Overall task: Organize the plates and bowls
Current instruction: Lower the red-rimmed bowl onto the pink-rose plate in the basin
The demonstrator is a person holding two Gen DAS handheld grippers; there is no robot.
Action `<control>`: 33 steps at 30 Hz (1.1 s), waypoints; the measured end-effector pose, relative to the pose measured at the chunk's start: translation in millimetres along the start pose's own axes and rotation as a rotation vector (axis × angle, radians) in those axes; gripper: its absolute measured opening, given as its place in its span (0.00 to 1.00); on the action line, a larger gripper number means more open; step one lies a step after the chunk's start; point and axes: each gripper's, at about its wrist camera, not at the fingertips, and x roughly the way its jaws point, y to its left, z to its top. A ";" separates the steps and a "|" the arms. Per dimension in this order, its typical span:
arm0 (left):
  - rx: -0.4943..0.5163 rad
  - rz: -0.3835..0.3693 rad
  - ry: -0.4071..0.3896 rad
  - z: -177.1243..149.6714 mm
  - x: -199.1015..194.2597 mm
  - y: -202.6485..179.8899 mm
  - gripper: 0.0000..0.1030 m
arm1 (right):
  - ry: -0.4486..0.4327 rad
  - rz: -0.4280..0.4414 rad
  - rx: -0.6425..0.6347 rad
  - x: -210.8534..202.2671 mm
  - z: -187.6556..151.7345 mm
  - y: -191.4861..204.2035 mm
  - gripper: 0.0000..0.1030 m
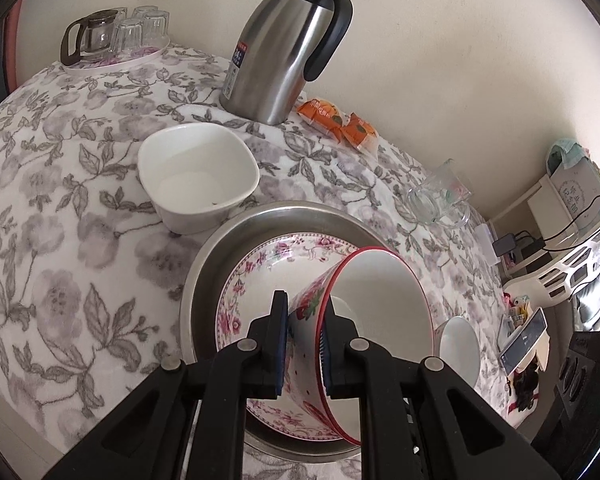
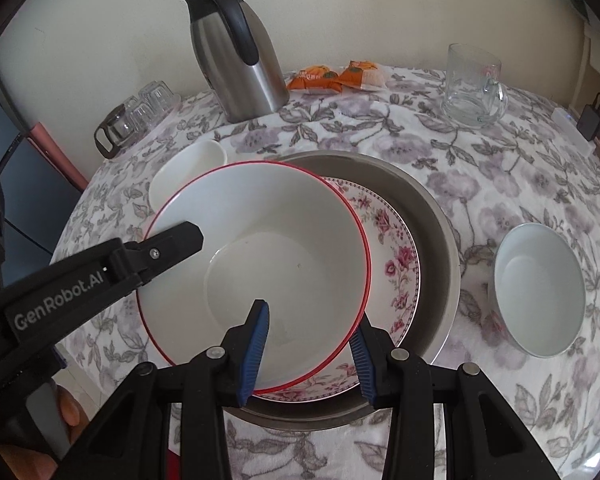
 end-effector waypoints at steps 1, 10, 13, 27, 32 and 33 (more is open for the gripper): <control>0.000 -0.001 0.005 0.1 1.9 0.7 0.14 | 0.001 -0.004 0.001 1.1 0.2 -1.0 0.41; -0.019 -0.017 0.055 -3.6 18.9 1.3 0.14 | 0.008 -0.010 0.033 6.4 2.9 -12.3 0.41; -0.014 -0.007 0.066 -5.2 23.4 -0.4 0.14 | 0.013 -0.013 0.040 9.4 3.3 -14.7 0.41; -0.033 0.010 0.096 -4.4 42.5 4.0 0.14 | -0.018 0.001 0.042 11.1 7.1 -15.9 0.41; -0.049 -0.003 0.086 -1.4 45.3 6.3 0.14 | -0.035 0.002 0.035 13.0 8.4 -14.6 0.41; -0.052 -0.007 0.084 -1.0 45.6 6.7 0.14 | -0.037 0.003 0.038 13.4 8.9 -15.0 0.41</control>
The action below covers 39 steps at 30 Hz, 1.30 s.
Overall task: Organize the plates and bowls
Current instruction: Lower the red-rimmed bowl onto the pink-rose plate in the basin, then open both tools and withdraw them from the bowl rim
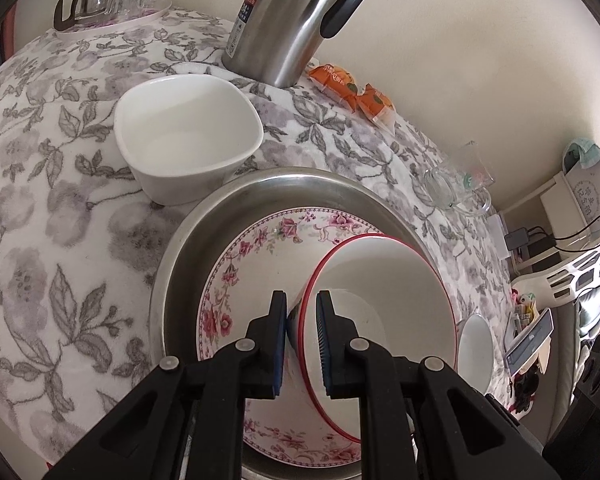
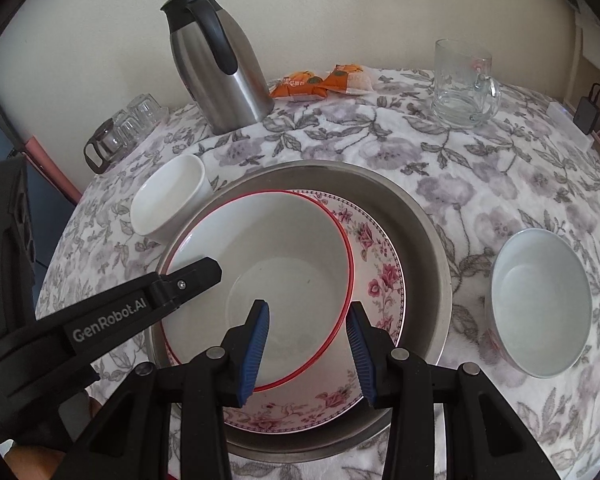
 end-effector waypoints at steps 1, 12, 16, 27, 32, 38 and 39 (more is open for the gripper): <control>-0.003 -0.003 -0.001 0.6 0.4 0.2 0.14 | -0.003 0.001 0.002 0.3 0.4 -0.3 0.41; 0.005 -0.013 0.009 2.8 3.7 -4.6 0.14 | -0.009 -0.023 0.001 1.1 2.9 -0.7 0.43; -0.021 -0.024 0.018 3.4 3.5 -1.2 0.14 | -0.006 -0.020 0.000 1.0 3.3 -0.9 0.44; -0.031 -0.010 0.028 5.8 -2.9 -2.9 0.19 | 0.017 -0.041 0.010 -0.2 3.8 -3.1 0.54; -0.020 0.044 -0.002 8.9 -15.0 -1.2 0.40 | -0.012 -0.068 0.015 -10.8 6.8 -5.3 0.63; -0.005 0.151 -0.049 14.4 -31.8 3.4 0.58 | -0.045 -0.097 0.023 -19.2 9.0 -8.8 0.78; -0.008 0.164 -0.053 15.2 -33.7 4.9 0.58 | -0.050 -0.102 0.019 -19.9 9.1 -8.3 0.80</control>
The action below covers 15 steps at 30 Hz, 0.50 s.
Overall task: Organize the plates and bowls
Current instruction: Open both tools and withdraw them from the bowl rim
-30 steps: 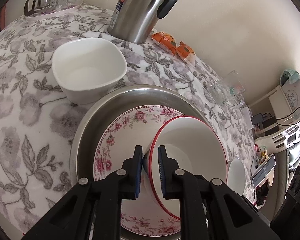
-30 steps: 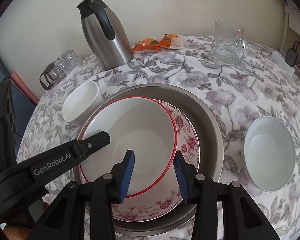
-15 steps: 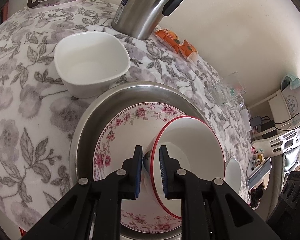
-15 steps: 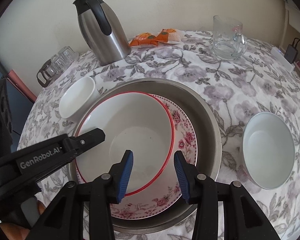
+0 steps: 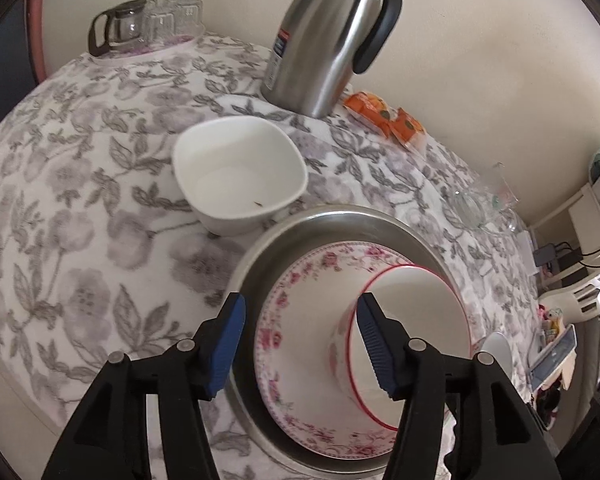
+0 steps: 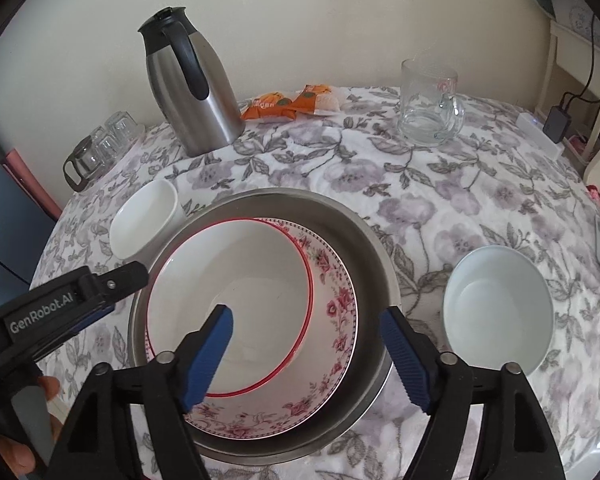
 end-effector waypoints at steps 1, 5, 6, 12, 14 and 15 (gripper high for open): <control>-0.005 0.010 -0.003 0.9 -1.3 2.3 0.58 | -0.004 -0.004 -0.004 -0.6 0.0 0.6 0.83; -0.009 0.064 -0.010 2.7 -1.8 9.5 0.69 | -0.017 -0.009 -0.015 -2.1 -0.5 2.8 0.89; -0.008 0.077 -0.011 3.3 -1.5 11.5 0.72 | -0.019 -0.011 -0.016 -2.3 -0.6 3.2 0.92; -0.035 0.145 -0.044 7.3 -4.1 26.2 0.84 | -0.028 -0.033 -0.024 -2.9 -0.2 4.1 0.97; -0.047 0.176 -0.066 9.4 -7.2 32.6 0.84 | -0.031 -0.036 -0.023 -3.2 -0.2 4.3 0.97; -0.053 0.192 -0.079 10.3 -8.9 36.1 0.85 | -0.034 -0.036 -0.022 -3.8 -0.4 4.6 0.97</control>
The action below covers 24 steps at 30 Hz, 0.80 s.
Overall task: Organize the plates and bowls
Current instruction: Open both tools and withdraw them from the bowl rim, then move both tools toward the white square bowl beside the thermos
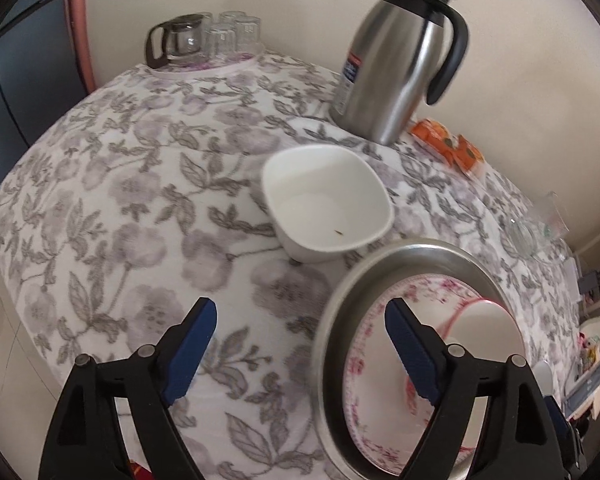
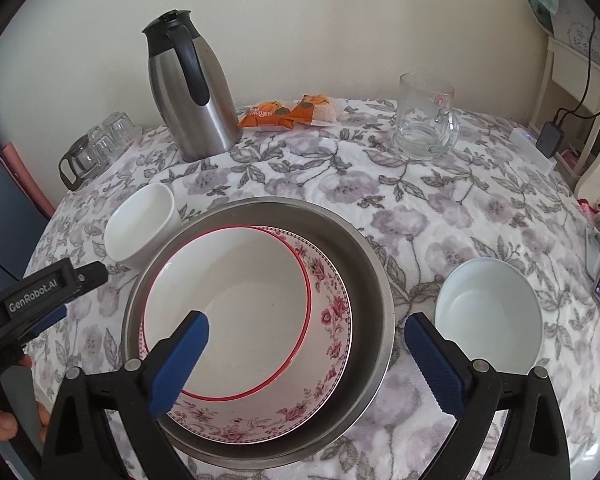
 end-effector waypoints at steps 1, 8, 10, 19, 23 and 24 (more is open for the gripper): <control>-0.006 0.020 -0.014 1.6 -0.9 4.2 0.85 | -0.003 0.000 -0.001 -0.6 0.0 0.6 0.97; -0.043 0.112 -0.079 12.8 -7.7 32.2 0.86 | -0.042 0.004 -0.020 -7.9 1.4 8.9 0.98; -0.054 0.127 -0.094 15.8 -9.8 39.6 0.88 | -0.054 0.004 -0.028 -9.7 2.0 12.8 0.98; -0.083 0.141 -0.146 25.6 -16.2 59.9 0.96 | -0.140 0.017 -0.054 -20.3 6.7 38.6 0.98; -0.080 0.140 -0.169 30.4 -16.9 64.1 0.96 | -0.180 0.060 -0.035 -22.2 10.9 54.4 0.98; -0.079 0.140 -0.178 31.7 -17.4 65.3 0.96 | -0.188 0.070 -0.034 -21.5 11.8 59.8 0.98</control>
